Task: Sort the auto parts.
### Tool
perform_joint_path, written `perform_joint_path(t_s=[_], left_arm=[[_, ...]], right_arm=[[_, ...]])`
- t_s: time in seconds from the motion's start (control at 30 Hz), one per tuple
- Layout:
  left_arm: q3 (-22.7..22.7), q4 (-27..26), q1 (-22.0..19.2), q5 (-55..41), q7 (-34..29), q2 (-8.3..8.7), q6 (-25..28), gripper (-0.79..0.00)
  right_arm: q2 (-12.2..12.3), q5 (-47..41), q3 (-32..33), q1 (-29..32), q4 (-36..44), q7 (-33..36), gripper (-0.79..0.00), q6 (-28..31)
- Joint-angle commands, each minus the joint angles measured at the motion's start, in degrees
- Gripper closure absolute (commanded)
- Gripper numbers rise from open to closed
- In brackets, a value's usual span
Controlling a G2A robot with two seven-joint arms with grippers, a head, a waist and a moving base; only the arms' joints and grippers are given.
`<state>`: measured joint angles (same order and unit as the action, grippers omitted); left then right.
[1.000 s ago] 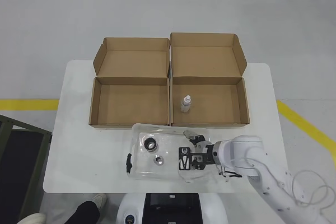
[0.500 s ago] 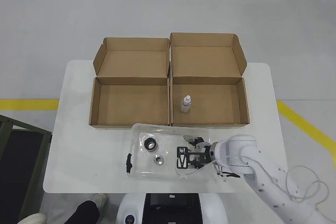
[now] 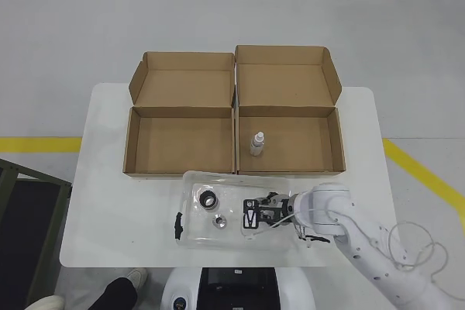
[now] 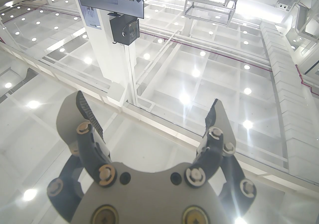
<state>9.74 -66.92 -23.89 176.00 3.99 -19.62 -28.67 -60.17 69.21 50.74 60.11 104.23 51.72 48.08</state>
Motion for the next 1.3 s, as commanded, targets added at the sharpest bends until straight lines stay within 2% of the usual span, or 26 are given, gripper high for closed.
perform_joint_path(t_s=[0.0,0.27,0.5,0.83,1.0,1.27], left_arm=[[0.0,0.0,0.0,0.0,0.0,0.0,0.0,-0.785],[0.0,0.0,0.0,0.0,0.0,0.0,0.0,-0.785],[0.0,0.0,0.0,0.0,0.0,0.0,0.0,-0.785],[0.0,0.0,0.0,0.0,0.0,0.0,0.0,-0.785],[0.0,0.0,0.0,0.0,0.0,0.0,0.0,-0.785],[0.0,0.0,0.0,0.0,0.0,0.0,0.0,-0.785]], right_arm=[[0.0,-0.3,-0.08,-0.22,-0.06,0.06,0.0,-0.02],[1.05,-3.66,3.18,1.61,6.05,-2.72,0.0,2.4],[2.07,-4.96,8.56,3.3,10.01,-11.47,0.0,4.35],[1.76,-8.08,11.38,0.86,7.31,-30.11,0.0,6.78],[1.25,-15.55,13.47,-2.58,0.44,-41.21,0.0,8.88],[1.53,-17.95,19.07,-4.74,-2.36,-49.54,0.0,9.92]])
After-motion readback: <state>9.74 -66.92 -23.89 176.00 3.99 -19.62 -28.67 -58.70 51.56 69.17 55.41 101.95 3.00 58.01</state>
